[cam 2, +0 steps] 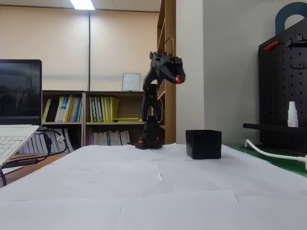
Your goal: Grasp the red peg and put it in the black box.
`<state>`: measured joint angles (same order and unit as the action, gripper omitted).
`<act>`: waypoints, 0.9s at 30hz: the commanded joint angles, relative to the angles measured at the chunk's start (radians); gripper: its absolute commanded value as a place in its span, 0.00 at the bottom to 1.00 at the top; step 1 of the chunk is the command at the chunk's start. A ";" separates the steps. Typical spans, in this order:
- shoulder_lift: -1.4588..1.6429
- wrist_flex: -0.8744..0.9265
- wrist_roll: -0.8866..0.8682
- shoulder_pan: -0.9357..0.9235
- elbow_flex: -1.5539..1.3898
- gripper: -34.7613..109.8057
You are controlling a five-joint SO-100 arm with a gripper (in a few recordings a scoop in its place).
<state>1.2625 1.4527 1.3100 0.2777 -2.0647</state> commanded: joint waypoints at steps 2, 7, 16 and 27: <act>-0.144 0.140 -0.037 0.117 0.000 0.24; -0.224 0.161 -0.087 0.201 0.178 0.24; -0.163 0.127 -0.186 0.276 0.394 0.24; -0.035 0.032 -0.206 0.399 0.446 0.24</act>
<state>1.1980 1.5048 1.1060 0.6412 -1.5938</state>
